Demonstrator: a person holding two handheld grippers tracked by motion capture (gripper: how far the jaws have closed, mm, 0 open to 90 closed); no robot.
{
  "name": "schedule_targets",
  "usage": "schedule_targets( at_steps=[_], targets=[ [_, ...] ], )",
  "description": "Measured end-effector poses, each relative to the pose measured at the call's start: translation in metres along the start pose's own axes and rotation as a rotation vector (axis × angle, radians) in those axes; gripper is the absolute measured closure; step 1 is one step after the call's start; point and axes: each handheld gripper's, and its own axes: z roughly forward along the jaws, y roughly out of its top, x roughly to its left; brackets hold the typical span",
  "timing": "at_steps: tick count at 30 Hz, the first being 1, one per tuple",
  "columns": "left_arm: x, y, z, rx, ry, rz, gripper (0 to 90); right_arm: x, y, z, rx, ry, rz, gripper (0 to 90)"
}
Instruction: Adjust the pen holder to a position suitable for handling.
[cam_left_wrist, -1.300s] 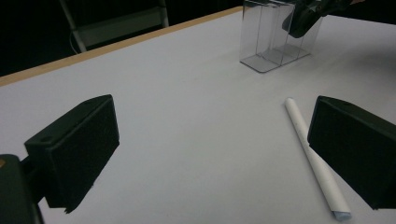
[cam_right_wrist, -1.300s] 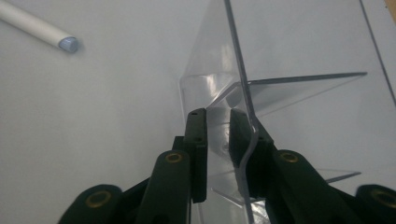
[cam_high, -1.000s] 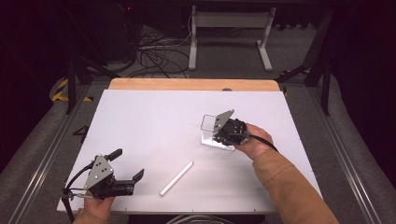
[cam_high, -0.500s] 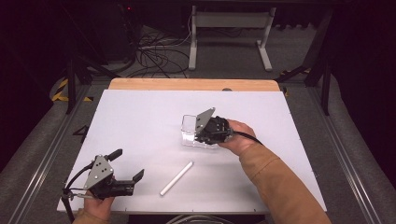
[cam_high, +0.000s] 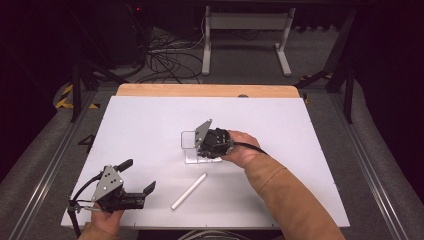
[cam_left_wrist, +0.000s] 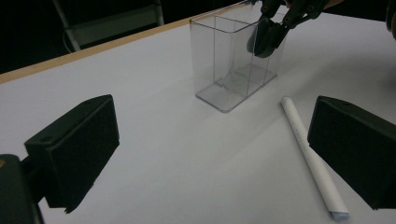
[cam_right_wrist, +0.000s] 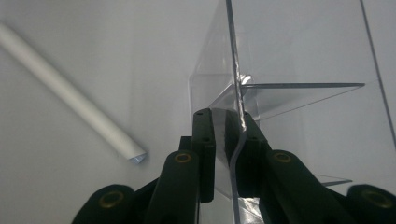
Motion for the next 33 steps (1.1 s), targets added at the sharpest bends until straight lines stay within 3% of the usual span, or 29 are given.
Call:
schedule_targets(
  at_steps=[4,25,29,31,32,33],
  targets=[
    [0.000,0.001,0.001,-0.001,-0.003,0.002,2.9,-0.003,0.001,0.001,0.004,-0.023,0.044,81.2],
    [0.002,0.002,0.006,-0.005,-0.016,0.004,2.9,-0.004,0.002,0.004,-0.012,-0.055,0.108,80.6],
    [0.002,0.003,0.007,-0.005,-0.018,0.002,2.9,-0.002,0.000,-0.001,-0.039,-0.075,0.108,70.7],
    [0.003,0.003,0.007,-0.004,-0.017,0.009,2.9,-0.001,-0.001,-0.011,-0.075,-0.091,0.128,60.3],
    [0.003,0.003,0.007,-0.004,-0.017,0.009,2.9,-0.001,-0.001,-0.011,-0.075,-0.091,0.128,60.3],
    [0.002,0.003,0.008,-0.003,-0.020,0.005,2.9,-0.001,-0.001,-0.021,-0.119,-0.110,0.154,52.2]
  ],
)
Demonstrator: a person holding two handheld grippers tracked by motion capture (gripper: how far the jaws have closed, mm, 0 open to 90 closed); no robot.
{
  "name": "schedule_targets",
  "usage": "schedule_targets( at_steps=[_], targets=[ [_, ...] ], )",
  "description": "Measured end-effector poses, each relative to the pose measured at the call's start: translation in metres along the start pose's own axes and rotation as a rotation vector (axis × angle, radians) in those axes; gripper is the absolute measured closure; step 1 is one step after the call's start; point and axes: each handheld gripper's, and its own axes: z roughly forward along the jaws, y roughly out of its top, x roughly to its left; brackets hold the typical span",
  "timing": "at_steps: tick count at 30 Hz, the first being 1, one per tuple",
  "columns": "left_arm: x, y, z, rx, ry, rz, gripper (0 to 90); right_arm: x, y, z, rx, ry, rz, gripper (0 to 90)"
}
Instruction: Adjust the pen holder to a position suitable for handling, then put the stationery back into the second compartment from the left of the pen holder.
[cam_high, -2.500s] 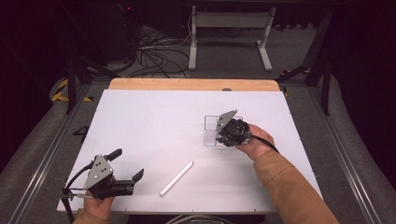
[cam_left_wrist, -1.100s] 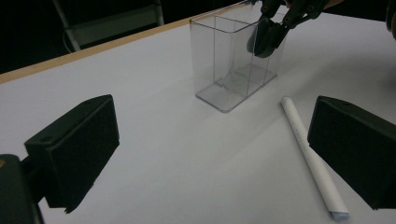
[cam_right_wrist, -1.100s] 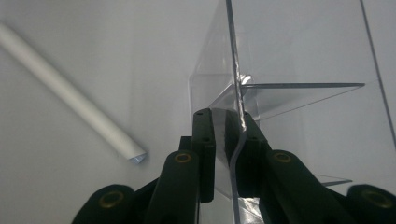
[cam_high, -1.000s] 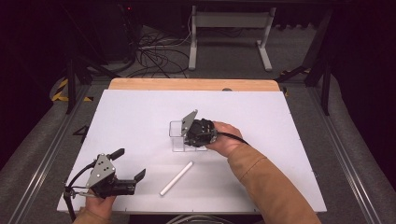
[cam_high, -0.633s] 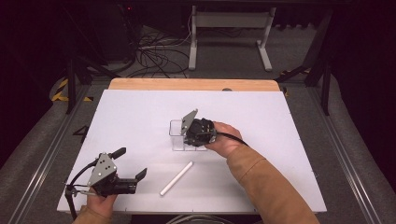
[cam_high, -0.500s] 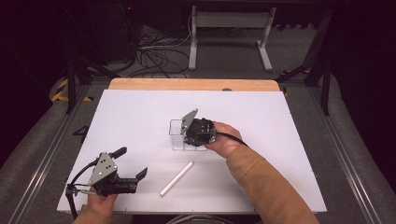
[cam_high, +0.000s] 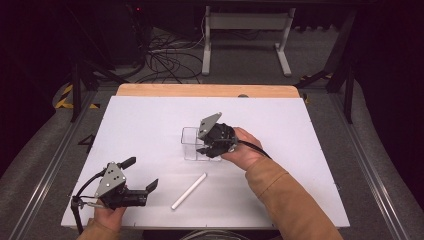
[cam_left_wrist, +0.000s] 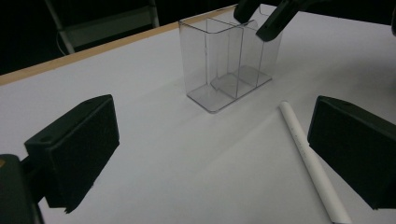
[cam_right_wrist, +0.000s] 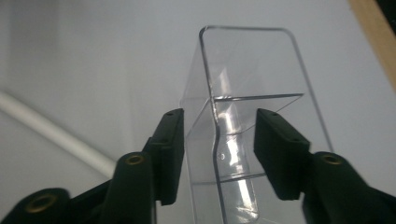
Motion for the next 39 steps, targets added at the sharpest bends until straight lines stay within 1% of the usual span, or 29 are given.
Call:
schedule_targets(
  at_steps=[4,5,6,7,8,9,12,15,16,17,22,24,26,27,30,31,34,35,37,38,39],
  targets=[
    [0.000,0.001,0.000,-0.004,0.004,0.003,2.9,0.001,0.001,-0.020,-0.079,-0.035,0.035,36.7],
    [-0.001,0.001,0.001,-0.003,0.000,-0.002,2.9,0.002,0.002,-0.024,-0.093,-0.042,0.041,34.1],
    [-0.001,0.001,0.001,-0.003,0.000,-0.002,2.9,0.002,0.002,-0.024,-0.093,-0.042,0.041,34.1],
    [0.000,0.001,0.001,-0.004,-0.001,0.000,2.9,0.003,0.002,-0.028,-0.107,-0.048,0.048,31.7],
    [-0.001,0.001,0.000,-0.004,0.002,0.004,2.9,0.005,0.002,-0.034,-0.138,-0.057,0.052,27.9],
    [-0.001,0.001,0.000,-0.003,0.005,0.007,2.9,0.005,0.002,-0.034,-0.138,-0.057,0.052,27.9],
    [-0.002,0.001,0.000,-0.004,0.005,0.002,2.9,0.008,0.002,-0.041,-0.171,-0.057,0.069,23.7],
    [-0.001,0.002,0.000,-0.007,0.010,0.002,2.8,0.009,0.001,-0.044,-0.188,-0.063,0.076,20.5],
    [-0.001,0.001,0.000,-0.006,0.009,0.006,2.8,0.010,0.001,-0.047,-0.202,-0.062,0.082,19.3],
    [-0.001,0.001,0.000,-0.006,0.009,0.003,2.8,0.010,0.001,-0.047,-0.202,-0.062,0.082,19.3],
    [0.000,0.000,-0.003,-0.013,0.015,0.001,2.9,0.012,0.002,-0.050,-0.230,-0.054,0.084,15.7],
    [0.001,0.000,-0.003,-0.009,0.019,0.002,2.8,0.014,0.004,-0.051,-0.227,-0.049,0.093,15.6],
    [0.000,0.000,-0.003,-0.014,0.018,-0.007,2.8,0.014,0.004,-0.051,-0.219,-0.050,0.098,15.6],
    [0.000,0.000,-0.003,-0.015,0.020,-0.003,2.9,0.015,0.005,-0.052,-0.217,-0.049,0.105,14.9],
    [0.000,0.000,-0.003,-0.015,0.020,-0.006,2.9,0.016,0.006,-0.053,-0.231,-0.036,0.125,8.9],
    [0.000,0.000,-0.004,-0.016,0.021,-0.006,2.9,0.016,0.006,-0.053,-0.241,-0.023,0.130,6.5],
    [0.000,0.000,-0.004,-0.016,0.023,-0.006,2.9,0.016,0.007,-0.055,-0.265,-0.010,0.139,0.6],
    [0.000,0.001,-0.004,-0.018,0.023,-0.005,2.8,0.016,0.007,-0.055,-0.272,-0.007,0.140,0.0],
    [0.000,0.001,-0.004,-0.017,0.023,-0.003,2.9,0.018,0.007,-0.057,-0.286,0.014,0.127,0.0],
    [0.000,0.001,-0.004,-0.018,0.023,-0.002,2.9,0.018,0.007,-0.057,-0.286,0.014,0.127,0.0],
    [0.000,0.001,-0.004,-0.017,0.024,-0.002,2.9,0.020,0.008,-0.058,-0.282,0.034,0.102,0.0]
  ],
)
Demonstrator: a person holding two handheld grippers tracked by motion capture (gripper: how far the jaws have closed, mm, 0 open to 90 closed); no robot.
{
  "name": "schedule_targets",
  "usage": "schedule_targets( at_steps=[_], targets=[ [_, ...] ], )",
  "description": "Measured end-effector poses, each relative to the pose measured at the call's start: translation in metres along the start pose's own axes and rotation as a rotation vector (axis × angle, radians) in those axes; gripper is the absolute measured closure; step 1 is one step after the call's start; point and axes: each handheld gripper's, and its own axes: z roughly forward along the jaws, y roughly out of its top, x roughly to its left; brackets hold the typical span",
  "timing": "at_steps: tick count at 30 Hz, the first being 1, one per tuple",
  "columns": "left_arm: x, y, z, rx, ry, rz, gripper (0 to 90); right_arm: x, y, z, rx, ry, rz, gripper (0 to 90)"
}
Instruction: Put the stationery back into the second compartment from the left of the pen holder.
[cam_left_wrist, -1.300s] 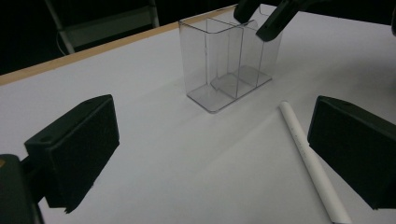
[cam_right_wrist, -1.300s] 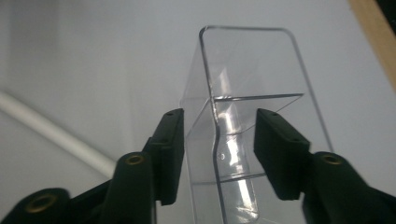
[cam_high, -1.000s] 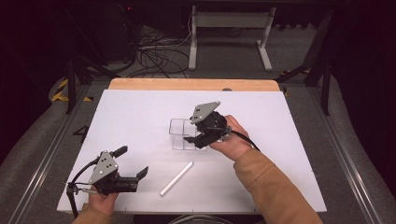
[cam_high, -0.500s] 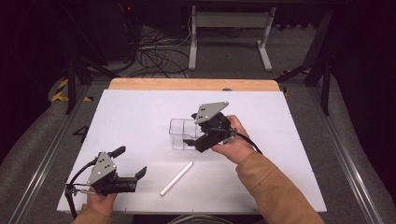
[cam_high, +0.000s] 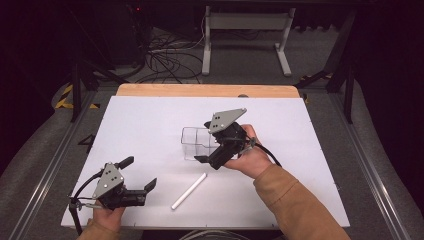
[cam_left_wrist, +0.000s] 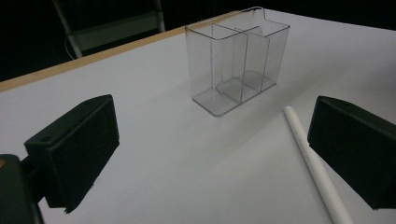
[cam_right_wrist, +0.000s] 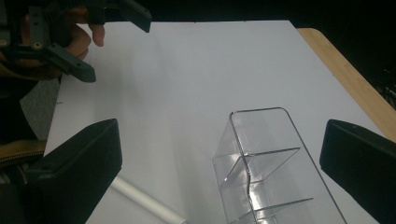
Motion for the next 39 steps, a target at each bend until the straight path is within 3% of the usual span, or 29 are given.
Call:
schedule_targets(
  at_steps=[3,8,13,20,23,31,39],
  targets=[
    [0.000,0.000,-0.001,0.001,0.001,-0.001,2.9,0.004,0.001,0.000,0.005,0.013,-0.036,0.5],
    [0.000,-0.001,-0.003,-0.002,0.007,-0.003,2.8,0.010,0.004,0.001,0.017,0.062,-0.092,9.2],
    [0.000,-0.001,-0.004,-0.008,0.013,-0.003,2.9,0.021,0.009,0.012,0.068,0.151,-0.200,13.4],
    [0.000,-0.003,-0.009,-0.010,0.024,-0.010,2.9,0.029,0.009,0.026,0.128,0.202,-0.276,19.1],
    [0.000,-0.004,-0.011,-0.006,0.029,-0.013,2.9,0.034,0.007,0.037,0.180,0.230,-0.321,21.4],
    [0.000,-0.006,-0.016,-0.006,0.044,-0.021,2.9,0.041,0.003,0.054,0.241,0.268,-0.359,25.0],
    [0.000,-0.009,-0.022,-0.006,0.060,-0.033,2.9,0.048,-0.004,0.070,0.321,0.313,-0.416,35.0]
  ],
)
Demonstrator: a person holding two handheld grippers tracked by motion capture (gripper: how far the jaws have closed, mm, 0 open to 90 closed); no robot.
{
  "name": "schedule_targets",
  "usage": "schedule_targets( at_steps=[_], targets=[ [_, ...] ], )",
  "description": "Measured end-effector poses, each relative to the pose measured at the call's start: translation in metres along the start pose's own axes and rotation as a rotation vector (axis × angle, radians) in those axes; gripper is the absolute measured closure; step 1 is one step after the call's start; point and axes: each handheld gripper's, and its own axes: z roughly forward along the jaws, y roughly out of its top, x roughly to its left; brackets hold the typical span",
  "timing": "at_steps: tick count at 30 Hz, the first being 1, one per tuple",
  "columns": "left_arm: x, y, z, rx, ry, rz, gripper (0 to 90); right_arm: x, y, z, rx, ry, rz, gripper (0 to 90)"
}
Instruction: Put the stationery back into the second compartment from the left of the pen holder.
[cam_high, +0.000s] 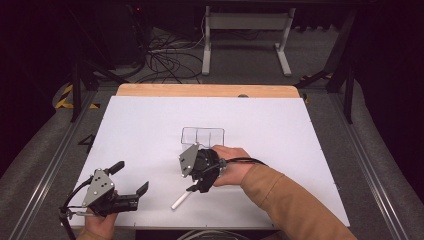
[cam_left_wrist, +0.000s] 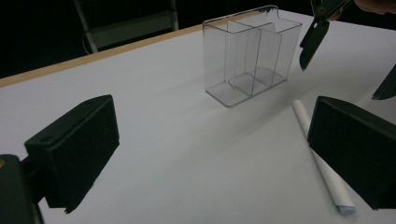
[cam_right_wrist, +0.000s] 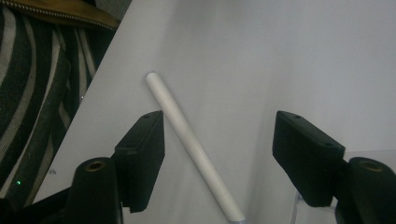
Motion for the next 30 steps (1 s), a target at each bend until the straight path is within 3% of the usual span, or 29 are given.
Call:
schedule_targets(
  at_steps=[8,17,25,30],
  targets=[
    [0.000,-0.002,-0.005,0.001,0.016,-0.006,2.9,0.001,0.000,0.018,0.080,0.037,-0.053,40.6],
    [0.000,-0.003,-0.008,0.003,0.023,-0.010,2.9,0.000,-0.001,0.033,0.128,0.074,-0.107,46.6],
    [0.000,-0.003,-0.008,0.002,0.021,-0.010,2.9,-0.008,-0.004,0.044,0.121,0.149,-0.086,51.9],
    [0.001,-0.003,-0.007,0.001,0.020,-0.009,2.8,-0.011,-0.010,0.050,0.140,0.167,-0.081,54.2]
  ],
)
